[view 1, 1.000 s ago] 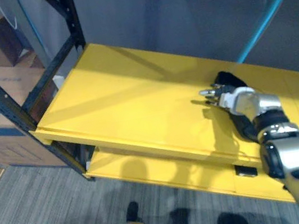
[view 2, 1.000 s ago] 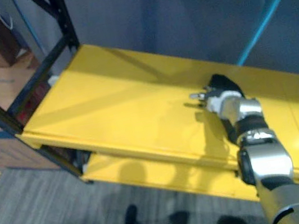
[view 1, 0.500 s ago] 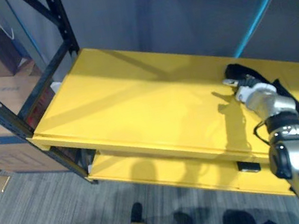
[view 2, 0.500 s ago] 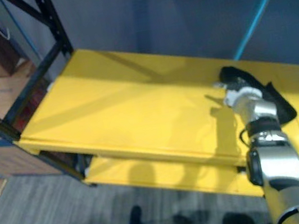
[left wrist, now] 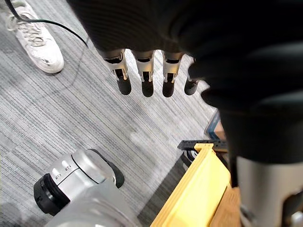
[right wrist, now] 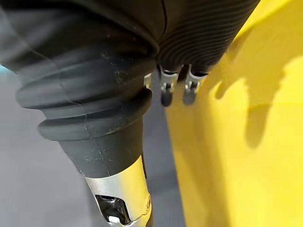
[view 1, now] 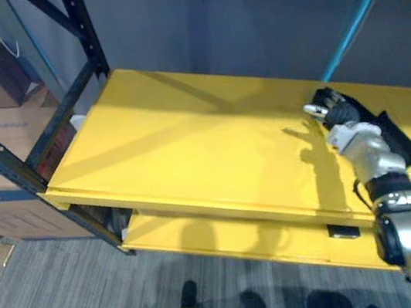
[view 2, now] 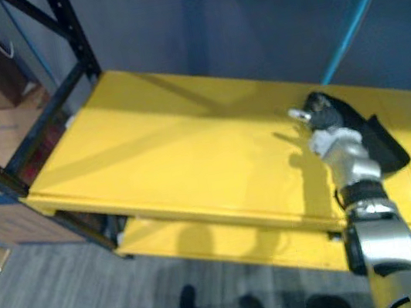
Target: Walk over and take plastic housings, then place them on the shelf
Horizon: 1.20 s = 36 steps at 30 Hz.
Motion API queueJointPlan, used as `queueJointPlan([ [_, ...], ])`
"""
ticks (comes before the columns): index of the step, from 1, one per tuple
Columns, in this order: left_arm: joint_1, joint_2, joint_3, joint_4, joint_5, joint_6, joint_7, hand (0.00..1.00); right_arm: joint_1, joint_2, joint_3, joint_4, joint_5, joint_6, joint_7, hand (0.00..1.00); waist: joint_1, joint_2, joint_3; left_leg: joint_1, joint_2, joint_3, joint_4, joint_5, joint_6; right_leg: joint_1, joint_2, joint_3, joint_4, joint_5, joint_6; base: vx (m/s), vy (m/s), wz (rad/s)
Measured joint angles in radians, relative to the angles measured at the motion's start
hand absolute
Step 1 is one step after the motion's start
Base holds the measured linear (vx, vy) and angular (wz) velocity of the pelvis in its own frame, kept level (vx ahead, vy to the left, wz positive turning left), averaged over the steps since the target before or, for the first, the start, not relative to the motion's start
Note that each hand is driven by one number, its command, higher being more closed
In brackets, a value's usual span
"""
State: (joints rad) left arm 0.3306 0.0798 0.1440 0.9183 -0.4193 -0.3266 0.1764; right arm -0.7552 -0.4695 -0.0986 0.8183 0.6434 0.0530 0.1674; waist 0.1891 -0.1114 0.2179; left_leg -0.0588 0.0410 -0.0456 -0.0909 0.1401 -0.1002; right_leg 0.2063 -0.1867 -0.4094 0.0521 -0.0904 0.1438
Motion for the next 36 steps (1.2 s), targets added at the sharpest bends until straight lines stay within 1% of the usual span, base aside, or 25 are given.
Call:
queueJointPlan([
  [1, 0.007, 0.0, 0.0, -0.008, 0.004, 0.001, -0.004, 0.0, 0.021, 0.0, 0.013, -0.053, 0.021, -0.027, 0.012, 0.0, -0.011, -0.001, 0.0, -0.005, 0.0, 0.0, 0.0, 0.0, 0.0, -0.007, 0.0, 0.002, -0.001, 0.0, -0.001, -0.01, 0.007, -0.04],
  [2, 0.011, 0.0, 0.0, -0.015, 0.005, 0.002, -0.004, 0.0, 0.039, 0.0, 0.012, -0.094, 0.034, -0.044, 0.013, 0.0, -0.015, -0.001, -0.002, -0.011, 0.0, 0.001, 0.0, 0.0, 0.0, -0.014, 0.0, 0.004, -0.002, -0.001, -0.001, -0.01, 0.011, -0.13],
  [4, 0.022, -0.002, 0.002, -0.038, 0.006, 0.002, -0.005, 0.0, 0.121, 0.0, 0.005, -0.284, 0.06, -0.098, 0.009, 0.0, -0.021, -0.002, -0.002, -0.022, -0.001, 0.009, 0.0, 0.0, 0.0, -0.033, -0.001, 0.03, -0.011, -0.001, -0.002, 0.0, 0.009, -0.21],
  [5, 0.022, -0.002, 0.003, -0.038, 0.006, 0.002, -0.004, 0.0, 0.149, 0.001, -0.001, -0.335, 0.059, -0.107, 0.005, 0.0, -0.026, -0.002, -0.002, -0.022, -0.001, 0.011, 0.0, 0.0, 0.0, -0.033, -0.002, 0.03, -0.013, -0.001, -0.002, 0.02, 0.001, -0.14],
  [6, 0.024, -0.003, 0.007, -0.041, 0.006, 0.002, -0.004, 0.0, 0.202, 0.005, -0.008, -0.43, 0.054, -0.125, -0.008, 0.0, -0.04, -0.005, -0.004, -0.022, -0.001, 0.016, 0.0, 0.0, 0.001, -0.035, -0.002, 0.035, -0.015, -0.002, -0.003, 0.03, -0.005, -0.21],
  [7, 0.024, -0.004, 0.014, -0.044, 0.01, 0.002, -0.004, 0.0, 0.254, 0.011, -0.019, -0.512, 0.05, -0.138, -0.024, 0.0, -0.043, -0.011, -0.009, -0.02, 0.001, 0.032, 0.0, 0.0, 0.001, -0.045, -0.003, 0.056, -0.016, -0.002, -0.003, 0.02, -0.004, -0.2],
  [8, 0.052, -0.009, 0.04, -0.061, 0.045, 0.002, 0.005, 0.0, 0.477, 0.088, -0.077, -0.7, 0.008, -0.167, -0.104, 0.0, -0.122, -0.008, -0.101, 0.004, 0.013, 0.079, 0.0, -0.024, 0.003, -0.064, 0.0, 0.134, -0.006, -0.005, -0.017, 0.0, -0.001, -0.18],
  [13, 0.052, -0.009, 0.04, -0.059, 0.046, 0.002, 0.005, 0.0, 0.481, 0.095, -0.077, -0.7, 0.008, -0.168, -0.104, 0.0, -0.124, -0.008, -0.101, 0.004, 0.015, 0.076, 0.0, -0.024, 0.003, -0.064, 0.002, 0.133, -0.009, -0.007, -0.021, -0.01, 0.0, 0.0],
  [14, 0.052, -0.009, 0.041, -0.059, 0.046, 0.002, 0.006, 0.0, 0.487, 0.101, -0.077, -0.701, 0.008, -0.172, -0.104, 0.0, -0.124, -0.008, -0.101, 0.004, 0.014, 0.076, 0.0, -0.024, 0.003, -0.064, 0.002, 0.132, -0.009, -0.008, -0.024, 0.0, 0.0, 0.0],
  [15, 0.05, -0.009, 0.042, -0.06, 0.046, 0.002, 0.006, 0.0, 0.511, 0.121, -0.079, -0.713, 0.001, -0.186, -0.105, 0.0, -0.125, -0.01, -0.1, 0.002, 0.013, 0.076, 0.0, -0.023, 0.003, -0.064, 0.0, 0.132, -0.009, -0.013, -0.03, 0.01, 0.008, 0.06],
  [18, 0.034, -0.009, 0.057, -0.065, 0.043, 0.01, 0.017, 0.0, 0.567, 0.178, -0.079, -0.747, -0.051, -0.202, -0.125, 0.0, -0.126, -0.012, -0.098, -0.015, 0.007, 0.066, 0.0, -0.02, 0.004, -0.071, -0.002, 0.127, -0.009, -0.019, -0.038, 0.02, 0.004, 0.11],
  [20, 0.015, -0.009, 0.082, -0.075, 0.036, 0.017, 0.018, 0.0, 0.595, 0.206, -0.087, -0.759, -0.086, -0.204, -0.143, 0.0, -0.129, -0.014, -0.095, -0.03, 0.004, 0.052, 0.0, -0.017, 0.003, -0.07, -0.001, 0.108, -0.009, -0.015, -0.031, 0.02, -0.005, 0.27],
  [22, 0.009, -0.012, 0.092, -0.082, 0.06, 0.018, 0.019, 0.0, 0.606, 0.231, -0.097, -0.777, -0.148, -0.204, -0.172, 0.0, -0.132, -0.02, -0.089, -0.039, 0.004, 0.047, 0.0, -0.018, 0.003, -0.073, 0.0, 0.108, -0.008, -0.013, -0.028, 0.04, -0.011, 0.19],
  [25, 0.008, -0.02, 0.092, -0.08, 0.12, 0.026, 0.027, 0.0, 0.628, 0.235, -0.107, -0.806, -0.206, -0.204, -0.193, 0.0, -0.134, -0.019, -0.088, -0.054, 0.007, 0.044, 0.0, -0.02, 0.004, -0.087, 0.003, 0.111, -0.004, -0.01, -0.026, 0.03, -0.008, 0.05],
  [27, 0.007, -0.02, 0.091, -0.077, 0.128, 0.032, 0.041, 0.0, 0.641, 0.238, -0.109, -0.806, -0.233, -0.204, -0.197, 0.0, -0.139, -0.019, -0.088, -0.049, 0.014, 0.046, 0.0, -0.024, 0.003, -0.089, 0.008, 0.119, 0.006, -0.007, -0.027, 0.03, -0.015, -0.03],
  [29, 0.003, -0.016, 0.09, -0.077, 0.162, 0.037, 0.042, 0.0, 0.652, 0.239, -0.114, -0.806, -0.254, -0.204, -0.203, 0.0, -0.145, -0.016, -0.089, -0.046, 0.035, 0.053, 0.0, -0.028, 0.0, -0.104, 0.025, 0.149, 0.028, 0.002, -0.035, 0.03, -0.019, -0.11],
  [33, -0.015, -0.01, 0.088, -0.074, 0.163, 0.038, 0.043, 0.0, 0.672, 0.239, -0.13, -0.806, -0.309, -0.204, -0.223, 0.0, -0.153, -0.017, -0.089, -0.047, 0.049, 0.059, 0.0, -0.031, -0.002, -0.117, 0.035, 0.169, 0.039, 0.012, -0.04, 0.02, -0.003, -0.08],
  [36, -0.029, -0.001, 0.089, -0.075, 0.163, 0.042, 0.047, 0.0, 0.674, 0.236, -0.17, -0.803, -0.353, -0.204, -0.279, 0.0, -0.164, -0.016, -0.092, -0.045, 0.051, 0.06, 0.0, -0.033, 0.0, -0.12, 0.035, 0.173, 0.05, 0.013, -0.039, 0.0, 0.0, 0.0],
])
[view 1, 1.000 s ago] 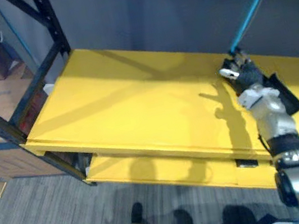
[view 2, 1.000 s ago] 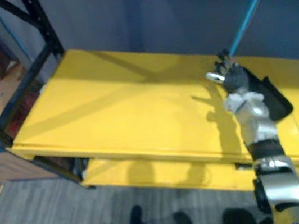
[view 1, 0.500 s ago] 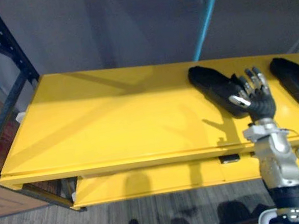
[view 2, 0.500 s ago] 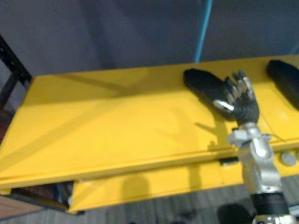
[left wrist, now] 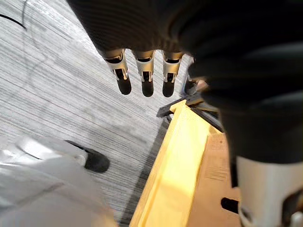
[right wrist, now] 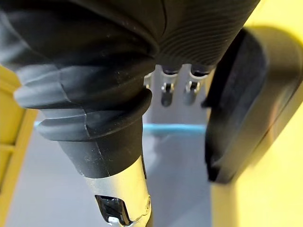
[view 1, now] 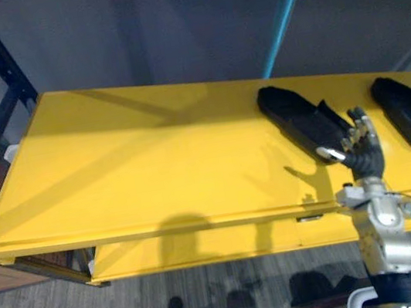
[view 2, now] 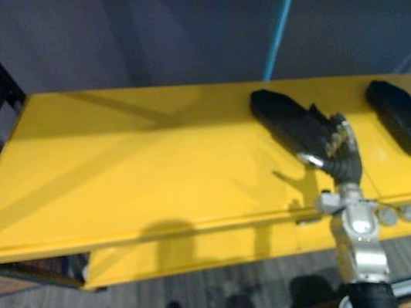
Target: Walk over and take plastic housings, then place them on the shelf
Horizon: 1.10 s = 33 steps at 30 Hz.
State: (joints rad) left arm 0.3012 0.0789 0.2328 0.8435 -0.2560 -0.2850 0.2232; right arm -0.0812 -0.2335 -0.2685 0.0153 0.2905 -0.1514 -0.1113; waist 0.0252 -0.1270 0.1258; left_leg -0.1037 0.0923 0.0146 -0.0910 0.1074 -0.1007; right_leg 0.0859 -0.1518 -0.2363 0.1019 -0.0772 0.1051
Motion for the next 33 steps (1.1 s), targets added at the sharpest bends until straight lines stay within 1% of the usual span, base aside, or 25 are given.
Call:
queueJointPlan([
  [2, 0.001, 0.004, 0.001, 0.001, 0.0, 0.007, 0.0, 0.0, 0.0, -0.006, -0.04, 0.0, -0.032, 0.0, -0.033, 0.0, -0.007, -0.001, -0.007, 0.0, 0.003, 0.012, 0.0, -0.001, 0.001, -0.011, 0.0, 0.017, 0.007, 0.003, 0.001, 0.01, 0.025, -0.16],
  [3, 0.003, 0.004, 0.001, 0.004, 0.0, 0.02, 0.0, 0.0, 0.002, -0.029, -0.079, 0.0, -0.047, 0.0, -0.068, 0.0, -0.01, 0.003, -0.013, 0.005, 0.006, 0.031, 0.0, 0.002, 0.005, -0.018, 0.0, 0.041, 0.011, 0.011, 0.004, 0.01, 0.033, -0.27],
  [5, 0.003, 0.004, 0.001, 0.004, 0.0, 0.03, 0.0, 0.0, 0.005, -0.046, -0.108, 0.0, -0.061, 0.0, -0.086, 0.0, -0.012, 0.005, -0.016, 0.015, 0.011, 0.043, 0.0, 0.002, 0.003, -0.017, 0.0, 0.056, 0.011, 0.018, 0.002, 0.01, 0.018, -0.24],
  [7, 0.003, 0.005, 0.001, 0.006, 0.0, 0.038, 0.0, 0.0, 0.033, -0.079, -0.16, 0.0, -0.074, 0.0, -0.098, 0.0, -0.021, 0.011, -0.038, 0.02, 0.015, 0.052, 0.0, 0.002, 0.004, -0.017, 0.001, 0.059, 0.011, 0.029, 0.009, 0.0, 0.015, -0.14],
  [9, 0.004, 0.009, 0.0, 0.008, 0.0, 0.045, 0.0, 0.0, 0.044, -0.086, -0.181, 0.0, -0.102, 0.001, -0.101, 0.0, -0.033, 0.012, -0.051, 0.03, 0.02, 0.062, 0.0, 0.0, 0.004, -0.017, 0.004, 0.076, 0.011, 0.034, 0.008, -0.03, 0.019, -0.19],
  [10, 0.004, 0.013, -0.001, 0.014, 0.0, 0.048, -0.001, 0.0, 0.044, -0.086, -0.18, 0.001, -0.124, 0.001, -0.101, 0.0, -0.034, 0.012, -0.055, 0.035, 0.024, 0.08, 0.0, -0.005, 0.007, -0.017, 0.004, 0.083, 0.011, 0.034, 0.008, -0.06, 0.003, -0.31],
  [11, 0.003, 0.013, -0.002, 0.017, 0.0, 0.049, -0.001, 0.0, 0.046, -0.086, -0.181, 0.001, -0.141, 0.001, -0.101, 0.0, -0.036, 0.014, -0.059, 0.036, 0.025, 0.083, 0.0, -0.01, 0.002, -0.017, 0.005, 0.083, 0.011, 0.034, 0.008, -0.08, -0.006, -0.24],
  [12, 0.002, 0.015, -0.012, 0.022, 0.0, 0.049, -0.002, 0.0, 0.057, -0.093, -0.181, 0.004, -0.185, 0.001, -0.102, 0.0, -0.042, 0.018, -0.065, 0.036, 0.028, 0.085, 0.0, -0.012, 0.001, -0.017, 0.007, 0.084, 0.011, 0.034, 0.008, -0.06, -0.008, -0.09],
  [15, 0.003, 0.012, -0.021, 0.024, 0.001, 0.049, -0.008, 0.0, 0.069, -0.129, -0.18, 0.047, -0.278, 0.004, -0.107, 0.0, -0.04, 0.026, -0.072, 0.035, 0.037, 0.103, 0.0, -0.012, 0.001, -0.017, 0.012, 0.082, 0.004, 0.034, 0.009, -0.09, -0.015, -0.03],
  [17, 0.003, 0.012, -0.023, 0.028, 0.0, 0.052, -0.008, 0.0, 0.064, -0.173, -0.177, 0.082, -0.353, 0.014, -0.109, 0.0, -0.036, 0.031, -0.073, 0.02, 0.034, 0.105, 0.0, -0.011, 0.0, -0.018, 0.014, 0.073, -0.02, 0.027, 0.006, -0.11, -0.019, 0.0],
  [18, 0.004, 0.013, -0.022, 0.029, 0.0, 0.054, -0.008, 0.0, 0.062, -0.185, -0.175, 0.09, -0.373, 0.019, -0.109, 0.0, -0.036, 0.029, -0.076, 0.012, 0.03, 0.105, 0.0, -0.009, -0.002, -0.022, 0.011, 0.07, -0.029, 0.017, 0.003, -0.12, -0.016, -0.03],
  [19, 0.004, 0.02, -0.022, 0.032, 0.0, 0.059, -0.009, 0.0, 0.049, -0.209, -0.165, 0.113, -0.416, 0.023, -0.11, 0.0, -0.034, 0.016, -0.084, -0.006, 0.013, 0.107, 0.0, -0.003, -0.006, -0.04, -0.004, 0.068, -0.038, -0.03, 0.022, -0.08, -0.034, 0.01],
  [20, 0.0, 0.019, -0.03, 0.04, 0.0, 0.073, -0.01, 0.0, 0.032, -0.236, -0.154, 0.153, -0.45, 0.028, -0.11, 0.0, -0.035, 0.025, -0.081, -0.014, 0.019, 0.104, 0.0, 0.0, -0.006, -0.054, 0.001, 0.061, -0.033, -0.031, 0.022, -0.07, -0.043, 0.04],
  [21, 0.002, 0.019, -0.041, 0.042, 0.0, 0.077, -0.011, 0.0, 0.028, -0.25, -0.151, 0.175, -0.467, 0.03, -0.11, 0.0, -0.035, 0.027, -0.081, -0.022, 0.022, 0.103, 0.0, 0.006, -0.004, -0.064, 0.002, 0.053, -0.031, -0.033, 0.022, -0.05, -0.04, 0.17],
  [22, 0.006, 0.019, -0.057, 0.041, 0.0, 0.081, -0.014, 0.0, 0.027, -0.283, -0.139, 0.217, -0.507, 0.035, -0.111, 0.0, -0.035, 0.037, -0.085, -0.027, 0.024, 0.103, 0.0, 0.015, -0.008, -0.066, 0.001, 0.045, -0.03, -0.038, 0.029, -0.05, -0.008, 0.21],
  [23, 0.007, 0.019, -0.058, 0.04, 0.0, 0.087, -0.018, 0.0, 0.027, -0.311, -0.126, 0.249, -0.557, 0.041, -0.11, 0.0, -0.03, 0.043, -0.088, -0.035, 0.021, 0.102, 0.0, 0.022, -0.007, -0.066, -0.001, 0.041, -0.03, -0.042, 0.036, -0.03, 0.01, 0.2],
  [24, 0.007, 0.022, -0.058, 0.039, 0.0, 0.09, -0.021, 0.0, 0.024, -0.321, -0.12, 0.262, -0.578, 0.041, -0.11, 0.0, -0.028, 0.043, -0.087, -0.037, 0.018, 0.102, 0.0, 0.025, -0.006, -0.067, -0.003, 0.038, -0.03, -0.043, 0.038, 0.01, 0.036, 0.16],
  [26, 0.008, 0.036, -0.058, 0.037, 0.0, 0.097, -0.029, 0.0, -0.007, -0.346, -0.082, 0.312, -0.622, 0.041, -0.108, 0.0, -0.025, 0.034, -0.083, -0.047, 0.01, 0.101, 0.0, 0.04, -0.001, -0.068, -0.011, 0.032, -0.032, -0.043, 0.043, 0.04, 0.044, 0.15],
  [28, 0.005, 0.057, -0.059, 0.019, -0.001, 0.113, -0.033, 0.0, -0.051, -0.377, -0.042, 0.373, -0.658, 0.04, -0.107, 0.0, -0.024, 0.015, -0.07, -0.059, -0.015, 0.087, 0.0, 0.049, 0.004, -0.063, -0.033, 0.014, -0.024, -0.038, 0.055, 0.08, 0.043, 0.27],
  [29, 0.004, 0.062, -0.059, 0.015, -0.001, 0.113, -0.034, 0.0, -0.061, -0.384, -0.035, 0.386, -0.661, 0.039, -0.107, 0.0, -0.022, 0.007, -0.066, -0.06, -0.02, 0.086, 0.0, 0.052, 0.007, -0.063, -0.037, 0.012, -0.025, -0.033, 0.059, 0.1, 0.046, 0.24],
  [31, 0.004, 0.093, -0.061, -0.001, -0.003, 0.114, -0.038, 0.0, -0.125, -0.406, 0.0, 0.446, -0.662, 0.034, -0.104, 0.0, -0.017, -0.02, -0.044, -0.073, -0.036, 0.072, 0.001, 0.055, 0.014, -0.063, -0.049, 0.009, -0.024, -0.02, 0.068, 0.1, 0.048, 0.23],
  [32, 0.005, 0.101, -0.063, 0.0, -0.003, 0.114, -0.041, 0.0, -0.142, -0.41, 0.01, 0.459, -0.661, 0.028, -0.102, 0.0, -0.014, -0.023, -0.041, -0.073, -0.036, 0.071, 0.001, 0.055, 0.014, -0.063, -0.048, 0.009, -0.023, -0.012, 0.071, 0.09, 0.044, 0.18],
  [33, 0.005, 0.112, -0.072, 0.001, -0.005, 0.118, -0.044, 0.0, -0.168, -0.428, 0.038, 0.481, -0.659, 0.009, -0.099, 0.0, -0.01, -0.019, -0.037, -0.073, -0.032, 0.064, 0.001, 0.054, 0.014, -0.06, -0.042, 0.011, -0.023, 0.006, 0.064, 0.07, 0.05, 0.17],
])
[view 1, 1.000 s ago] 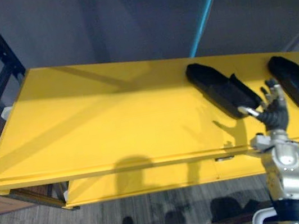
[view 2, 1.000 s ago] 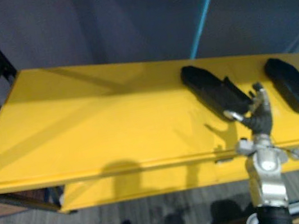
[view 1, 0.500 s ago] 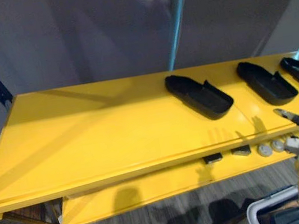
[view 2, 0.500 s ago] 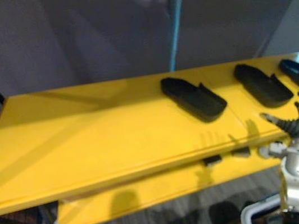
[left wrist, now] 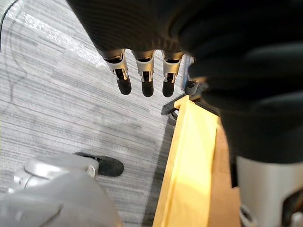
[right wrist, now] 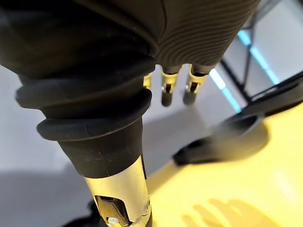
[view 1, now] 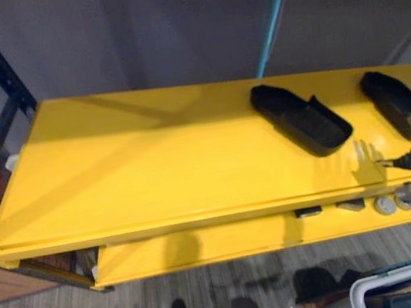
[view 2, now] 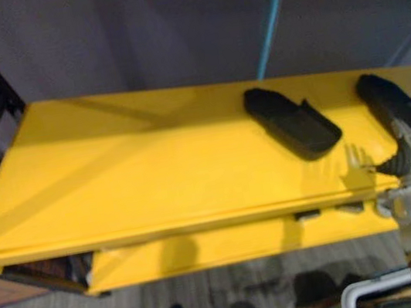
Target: Walk over and take plastic housings, then place them on the shelf
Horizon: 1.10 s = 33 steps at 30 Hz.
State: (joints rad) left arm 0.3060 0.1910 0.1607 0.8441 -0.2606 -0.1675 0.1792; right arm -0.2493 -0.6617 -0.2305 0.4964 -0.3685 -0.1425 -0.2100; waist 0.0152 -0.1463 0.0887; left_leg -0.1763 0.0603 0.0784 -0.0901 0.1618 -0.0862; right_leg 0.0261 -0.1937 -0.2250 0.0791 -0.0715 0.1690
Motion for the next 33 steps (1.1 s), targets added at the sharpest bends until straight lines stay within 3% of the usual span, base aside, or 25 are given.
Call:
queueJointPlan([
  [7, 0.002, -0.001, -0.027, -0.002, -0.005, -0.001, -0.01, 0.0, -0.084, -0.052, 0.088, 0.073, -0.005, -0.07, 0.011, 0.0, 0.009, 0.034, 0.015, 0.02, 0.018, -0.024, -0.001, -0.014, 0.013, 0.005, 0.022, 0.007, 0.04, 0.079, -0.042, 0.02, 0.072, 0.08],
  [15, -0.001, -0.004, -0.066, -0.003, -0.007, -0.005, -0.016, 0.0, -0.08, -0.098, 0.149, 0.102, -0.04, -0.094, 0.018, 0.0, 0.009, 0.055, 0.028, 0.012, 0.019, -0.016, -0.001, -0.027, 0.017, -0.009, 0.021, 0.01, 0.043, 0.08, -0.053, -0.06, 0.024, -0.03],
  [19, -0.002, -0.003, -0.065, -0.003, -0.007, -0.005, -0.023, 0.0, -0.074, -0.132, 0.149, 0.102, -0.04, -0.094, 0.018, 0.0, 0.009, 0.054, 0.025, -0.008, 0.012, -0.008, -0.001, -0.023, 0.013, -0.01, 0.017, 0.008, 0.005, 0.038, -0.065, -0.06, -0.047, -0.05],
  [20, -0.002, 0.0, -0.063, -0.003, -0.007, -0.006, -0.023, 0.0, -0.074, -0.135, 0.148, 0.102, -0.04, -0.094, 0.018, 0.0, 0.009, 0.04, 0.021, -0.011, 0.001, -0.001, -0.001, -0.017, 0.006, -0.009, 0.005, 0.007, -0.003, 0.0, -0.054, -0.06, -0.092, -0.07],
  [21, -0.004, -0.001, -0.062, -0.001, -0.007, -0.006, -0.023, 0.0, -0.074, -0.137, 0.148, 0.101, -0.039, -0.094, 0.018, 0.0, 0.009, 0.031, 0.019, -0.014, -0.004, 0.009, -0.001, -0.006, 0.004, -0.009, -0.003, 0.007, -0.011, -0.028, -0.017, -0.06, -0.119, -0.04],
  [22, -0.004, -0.011, -0.065, 0.002, -0.006, -0.006, -0.025, 0.0, -0.065, -0.137, 0.147, 0.101, -0.038, -0.094, 0.017, 0.0, 0.008, 0.04, 0.019, -0.014, 0.006, 0.009, -0.001, 0.0, 0.002, -0.008, 0.005, 0.004, -0.011, -0.03, -0.012, -0.04, -0.102, -0.02],
  [29, 0.007, -0.01, -0.064, 0.001, -0.005, -0.015, -0.029, 0.0, -0.025, -0.137, 0.136, 0.091, -0.038, -0.095, 0.017, 0.0, 0.0, 0.027, 0.022, 0.009, 0.006, 0.02, 0.0, 0.012, -0.004, 0.013, 0.003, 0.011, -0.01, -0.026, -0.001, 0.03, -0.017, -0.05],
  [30, 0.005, -0.002, -0.069, 0.001, -0.007, -0.032, -0.031, 0.0, -0.064, -0.141, 0.145, 0.091, -0.037, -0.117, 0.011, 0.0, 0.006, 0.028, 0.033, 0.003, 0.023, 0.037, 0.001, 0.005, 0.001, -0.015, 0.014, 0.047, -0.001, 0.017, 0.003, -0.05, 0.105, -0.32],
  [32, -0.006, -0.002, -0.087, 0.0, -0.013, -0.049, -0.034, 0.0, -0.082, -0.161, 0.153, 0.085, -0.036, -0.126, 0.008, 0.0, 0.009, 0.059, 0.056, -0.003, 0.038, 0.039, 0.0, -0.001, 0.004, -0.031, 0.031, 0.067, 0.002, 0.065, -0.012, -0.18, 0.155, -0.25],
  [33, -0.06, 0.001, -0.094, -0.012, -0.029, -0.052, -0.03, 0.0, -0.099, -0.224, 0.179, 0.065, -0.036, -0.126, -0.032, 0.0, 0.019, 0.105, 0.117, -0.046, 0.069, 0.015, 0.003, -0.002, 0.005, -0.082, 0.065, 0.073, 0.016, 0.112, -0.055, -0.35, 0.141, -0.08],
])
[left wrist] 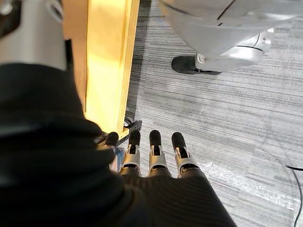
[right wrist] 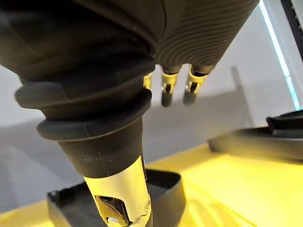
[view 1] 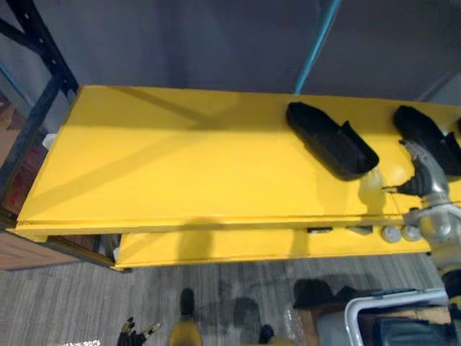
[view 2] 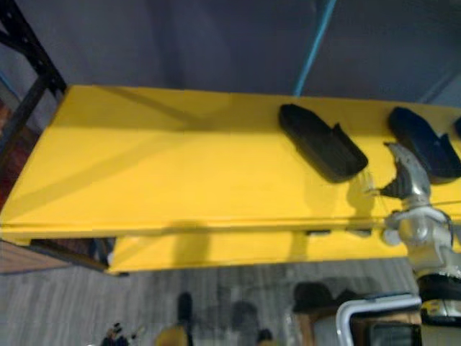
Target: Walk over and take plastic housings, then place them on the shelf
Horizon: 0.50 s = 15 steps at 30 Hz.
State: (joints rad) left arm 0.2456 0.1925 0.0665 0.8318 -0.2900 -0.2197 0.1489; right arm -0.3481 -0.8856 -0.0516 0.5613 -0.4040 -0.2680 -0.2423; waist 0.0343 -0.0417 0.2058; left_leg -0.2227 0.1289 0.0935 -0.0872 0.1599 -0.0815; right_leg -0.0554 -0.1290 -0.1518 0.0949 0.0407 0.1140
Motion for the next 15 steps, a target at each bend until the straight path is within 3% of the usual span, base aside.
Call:
queueJointPlan([
  [1, -0.036, 0.015, -0.002, -0.025, -0.027, -0.009, 0.005, 0.0, -0.031, -0.018, 0.006, 0.001, 0.008, 0.004, -0.02, 0.0, 0.004, -0.012, 0.04, -0.029, 0.0, -0.002, 0.003, 0.001, -0.001, -0.03, 0.006, 0.009, -0.003, 0.004, -0.005, -0.35, 0.092, -0.09],
  [3, -0.058, 0.022, -0.002, -0.025, -0.027, -0.017, 0.005, 0.0, -0.056, -0.018, 0.015, 0.001, 0.015, 0.004, -0.024, 0.0, 0.011, -0.012, 0.062, -0.042, 0.005, -0.002, 0.003, 0.008, -0.01, -0.035, 0.012, 0.017, -0.016, -0.008, -0.007, -0.17, -0.035, -0.02],
  [5, -0.058, 0.019, -0.001, -0.027, -0.027, -0.02, 0.005, 0.0, -0.073, -0.019, 0.018, -0.002, 0.016, 0.003, -0.026, 0.0, 0.015, -0.022, 0.069, -0.045, -0.003, -0.001, 0.0, 0.025, -0.015, -0.034, 0.005, 0.018, -0.017, -0.085, -0.013, -0.14, -0.077, -0.03],
  [6, -0.07, 0.025, 0.001, -0.034, -0.062, -0.018, 0.01, 0.0, -0.097, -0.071, 0.061, -0.047, 0.071, 0.004, 0.011, 0.0, 0.008, -0.016, 0.116, -0.128, 0.022, -0.027, 0.129, 0.021, 0.002, -0.08, 0.034, 0.03, 0.004, -0.099, -0.007, -0.08, -0.045, -0.07],
  [9, -0.094, 0.044, 0.007, -0.047, -0.064, -0.02, 0.009, 0.0, -0.112, -0.097, 0.083, -0.05, 0.097, 0.004, 0.027, 0.0, 0.01, -0.034, 0.133, -0.123, 0.02, -0.029, 0.079, 0.057, 0.004, -0.093, 0.041, 0.045, -0.002, -0.085, -0.024, 0.07, 0.004, 0.03],
  [15, -0.101, 0.04, 0.007, -0.067, -0.064, -0.032, 0.008, 0.0, -0.216, -0.109, 0.116, -0.054, 0.099, 0.003, 0.03, 0.0, 0.025, -0.022, 0.162, -0.124, 0.022, -0.031, 0.069, 0.064, -0.003, -0.1, 0.045, 0.041, 0.003, -0.075, -0.015, 0.03, -0.007, 0.0],
])
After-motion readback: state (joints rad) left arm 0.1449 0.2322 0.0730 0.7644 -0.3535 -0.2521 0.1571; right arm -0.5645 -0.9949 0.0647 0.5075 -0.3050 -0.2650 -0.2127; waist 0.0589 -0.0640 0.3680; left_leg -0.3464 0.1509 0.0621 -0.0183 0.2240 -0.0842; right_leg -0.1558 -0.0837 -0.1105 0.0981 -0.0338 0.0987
